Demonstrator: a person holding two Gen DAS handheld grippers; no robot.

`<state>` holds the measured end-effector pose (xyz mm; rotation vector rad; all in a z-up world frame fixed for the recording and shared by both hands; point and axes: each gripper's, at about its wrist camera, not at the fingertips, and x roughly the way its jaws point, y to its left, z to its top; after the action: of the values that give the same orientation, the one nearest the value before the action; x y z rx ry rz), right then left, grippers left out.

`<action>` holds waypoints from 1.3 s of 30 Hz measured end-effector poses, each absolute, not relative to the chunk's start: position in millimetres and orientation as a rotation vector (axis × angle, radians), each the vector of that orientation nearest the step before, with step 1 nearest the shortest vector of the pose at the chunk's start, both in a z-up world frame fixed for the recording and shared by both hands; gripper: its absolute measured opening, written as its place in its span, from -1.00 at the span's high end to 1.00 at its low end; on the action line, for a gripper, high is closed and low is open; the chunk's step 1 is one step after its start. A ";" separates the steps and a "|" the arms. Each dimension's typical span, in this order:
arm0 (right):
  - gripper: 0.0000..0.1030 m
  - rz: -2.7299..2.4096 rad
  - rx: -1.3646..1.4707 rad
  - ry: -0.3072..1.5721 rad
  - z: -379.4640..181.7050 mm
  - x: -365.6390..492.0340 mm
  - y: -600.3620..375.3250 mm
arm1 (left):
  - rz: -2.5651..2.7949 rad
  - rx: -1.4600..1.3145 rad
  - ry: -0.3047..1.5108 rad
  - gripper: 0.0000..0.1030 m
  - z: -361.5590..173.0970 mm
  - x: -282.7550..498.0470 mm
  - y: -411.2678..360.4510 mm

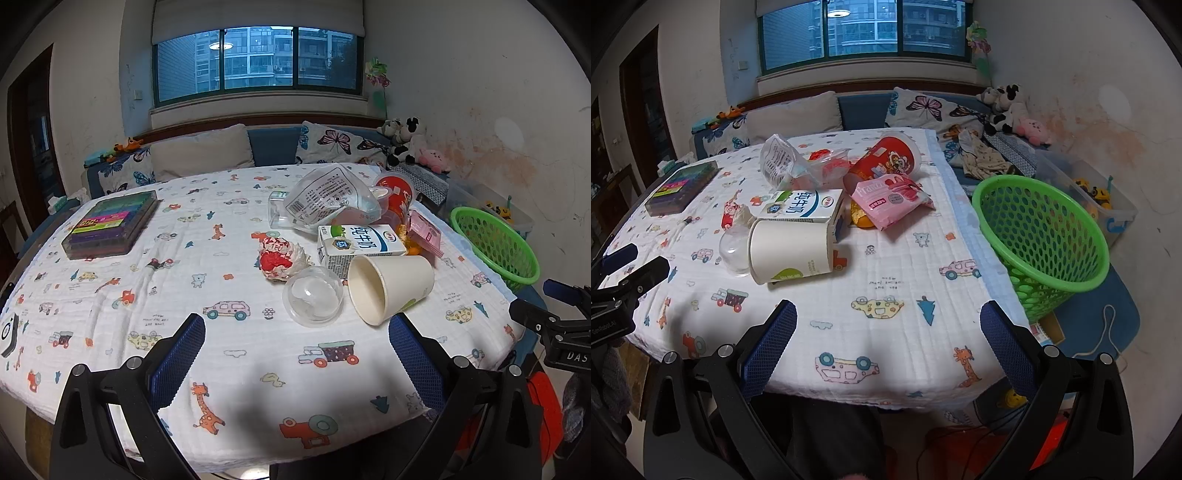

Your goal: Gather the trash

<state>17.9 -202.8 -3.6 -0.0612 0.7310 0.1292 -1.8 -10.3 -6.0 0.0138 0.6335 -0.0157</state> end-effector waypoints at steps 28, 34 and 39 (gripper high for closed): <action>-0.92 0.126 -0.056 0.736 -4.9 22.2 -206.1 | -0.028 0.006 0.645 -0.88 -4.3 8.9 -19.3; -0.91 0.135 -0.055 0.740 -5.5 26.8 -205.5 | -0.033 0.008 0.648 -0.88 -2.8 13.2 -21.1; -0.91 0.139 -0.054 0.740 -4.1 32.7 -204.6 | -0.038 0.002 0.653 -0.88 -0.4 19.9 -21.6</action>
<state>32.7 -204.6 -4.1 -0.0545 0.7401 0.1388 19.9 -21.6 -0.4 0.0024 0.6528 -0.0383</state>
